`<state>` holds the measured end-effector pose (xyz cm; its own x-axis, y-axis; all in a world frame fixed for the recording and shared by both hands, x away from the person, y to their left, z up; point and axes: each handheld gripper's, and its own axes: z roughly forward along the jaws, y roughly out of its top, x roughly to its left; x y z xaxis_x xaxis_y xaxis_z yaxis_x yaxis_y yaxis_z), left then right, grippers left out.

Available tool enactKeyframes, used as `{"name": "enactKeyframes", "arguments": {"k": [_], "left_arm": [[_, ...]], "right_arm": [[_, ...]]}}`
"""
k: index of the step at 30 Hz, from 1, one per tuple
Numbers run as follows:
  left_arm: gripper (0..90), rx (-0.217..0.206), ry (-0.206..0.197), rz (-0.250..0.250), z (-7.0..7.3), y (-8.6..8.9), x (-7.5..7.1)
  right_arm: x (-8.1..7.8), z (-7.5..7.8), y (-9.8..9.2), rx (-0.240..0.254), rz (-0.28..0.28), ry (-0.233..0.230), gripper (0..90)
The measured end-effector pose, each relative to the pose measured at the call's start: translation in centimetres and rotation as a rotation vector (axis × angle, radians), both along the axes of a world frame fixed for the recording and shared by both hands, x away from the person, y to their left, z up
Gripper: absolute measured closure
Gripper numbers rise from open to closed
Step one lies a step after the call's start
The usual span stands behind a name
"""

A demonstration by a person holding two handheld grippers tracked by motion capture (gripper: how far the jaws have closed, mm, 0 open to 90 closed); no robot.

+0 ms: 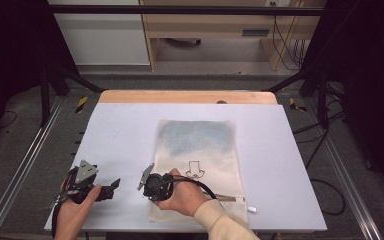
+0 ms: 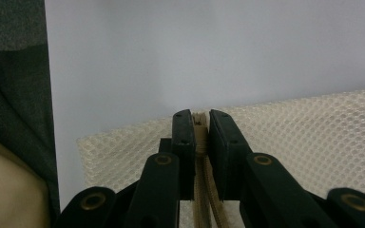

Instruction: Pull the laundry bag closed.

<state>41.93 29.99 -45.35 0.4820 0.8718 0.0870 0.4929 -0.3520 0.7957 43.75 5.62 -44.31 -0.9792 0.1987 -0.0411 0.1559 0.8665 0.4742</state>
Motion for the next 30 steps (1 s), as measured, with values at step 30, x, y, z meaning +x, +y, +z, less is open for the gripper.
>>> {"name": "enactKeyframes", "arguments": {"k": [30], "left_arm": [[5.2,-0.167,0.158,-0.227,-0.1,-4.7,-3.4]], "right_arm": [[1.0,2.7,-0.3,0.009,0.034,0.028,81.6]]}}
